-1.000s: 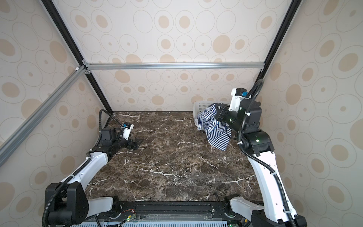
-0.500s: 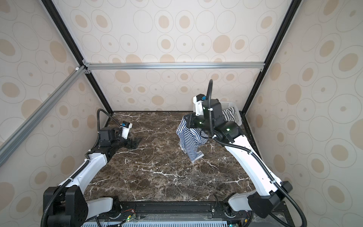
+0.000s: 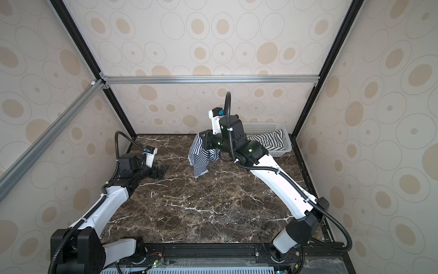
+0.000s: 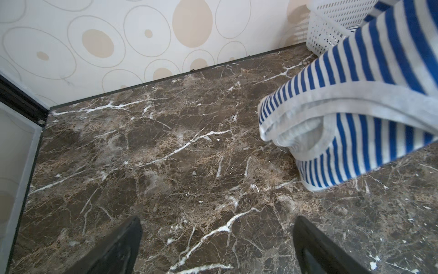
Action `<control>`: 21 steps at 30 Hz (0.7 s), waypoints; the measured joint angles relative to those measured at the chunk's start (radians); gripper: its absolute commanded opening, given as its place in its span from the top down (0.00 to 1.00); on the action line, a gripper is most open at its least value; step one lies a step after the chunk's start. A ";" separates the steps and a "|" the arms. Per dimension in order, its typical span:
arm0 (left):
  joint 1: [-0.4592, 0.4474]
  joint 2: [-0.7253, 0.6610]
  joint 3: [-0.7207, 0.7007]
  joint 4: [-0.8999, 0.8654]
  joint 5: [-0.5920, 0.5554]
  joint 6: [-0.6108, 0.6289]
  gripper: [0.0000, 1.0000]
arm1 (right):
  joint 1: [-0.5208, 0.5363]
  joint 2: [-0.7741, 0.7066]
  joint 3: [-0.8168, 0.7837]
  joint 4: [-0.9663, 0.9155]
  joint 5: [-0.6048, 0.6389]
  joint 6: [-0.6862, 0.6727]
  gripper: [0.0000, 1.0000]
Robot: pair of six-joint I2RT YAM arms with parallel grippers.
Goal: Fold and stack tank tops
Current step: Place the tank top at the center of the table.
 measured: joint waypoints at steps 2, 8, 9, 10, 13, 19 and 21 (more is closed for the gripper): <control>0.000 0.000 0.000 0.003 0.002 0.003 0.01 | 0.013 -0.028 -0.066 0.008 -0.001 0.004 0.97; -0.001 0.013 0.001 -0.027 0.077 0.042 0.01 | 0.050 0.040 -0.171 -0.076 0.030 0.046 0.95; -0.002 0.020 0.001 -0.040 0.094 0.054 0.01 | 0.051 0.070 -0.177 -0.097 0.033 0.054 0.94; -0.003 0.026 0.001 -0.050 0.105 0.063 0.01 | 0.053 0.097 -0.179 -0.114 0.034 0.063 0.93; -0.016 0.043 0.001 -0.089 0.137 0.098 0.01 | 0.053 0.198 -0.178 -0.178 0.038 0.083 0.93; -0.080 0.054 0.000 -0.151 0.146 0.169 0.01 | 0.052 0.339 -0.110 -0.330 0.104 0.095 0.92; -0.105 0.053 0.000 -0.159 0.140 0.185 0.01 | 0.050 0.343 -0.105 -0.342 0.106 0.099 0.90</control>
